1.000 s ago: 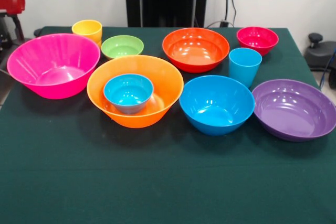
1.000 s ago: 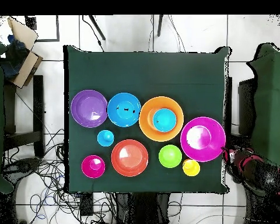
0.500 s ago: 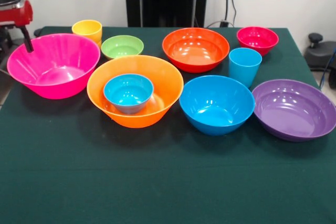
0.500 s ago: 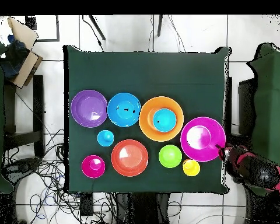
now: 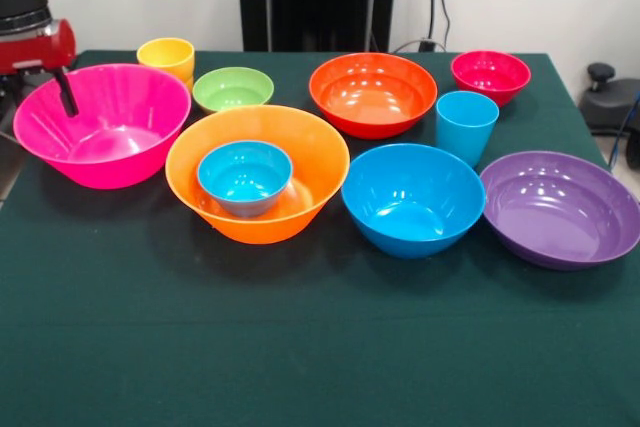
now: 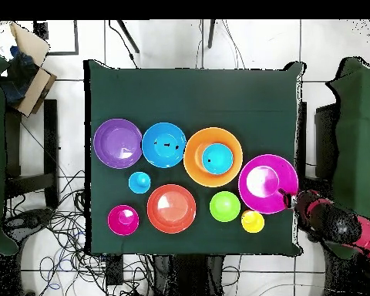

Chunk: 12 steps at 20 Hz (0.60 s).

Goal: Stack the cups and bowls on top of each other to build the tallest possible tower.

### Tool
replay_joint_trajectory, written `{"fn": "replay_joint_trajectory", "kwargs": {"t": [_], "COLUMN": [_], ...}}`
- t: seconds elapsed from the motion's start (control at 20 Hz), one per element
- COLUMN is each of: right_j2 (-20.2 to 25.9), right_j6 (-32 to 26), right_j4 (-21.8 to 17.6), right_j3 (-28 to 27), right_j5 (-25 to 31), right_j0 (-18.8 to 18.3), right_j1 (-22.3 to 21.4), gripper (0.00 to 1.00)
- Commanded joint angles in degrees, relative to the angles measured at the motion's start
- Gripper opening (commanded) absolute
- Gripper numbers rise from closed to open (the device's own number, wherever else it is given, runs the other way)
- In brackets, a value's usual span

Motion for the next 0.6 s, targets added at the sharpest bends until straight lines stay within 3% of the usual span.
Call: {"fn": "replay_joint_trajectory", "kwargs": {"t": [0.05,0.35,0.4,0.6], "right_j2": [0.5,0.8,0.9,0.8], "right_j6": [-12.3,-12.5,-12.3,-12.4], "right_j4": [-5.8,-6.0,-6.1,-6.0], "right_j3": [-6.1,-7.0,-7.0,-6.8], "right_j5": [-1.4,-1.0,-0.9,0.0], "right_j0": [3.6,3.6,3.5,3.7], "right_j1": [4.0,5.3,5.4,4.9], "gripper": [1.00,1.00,0.00,0.00]}}
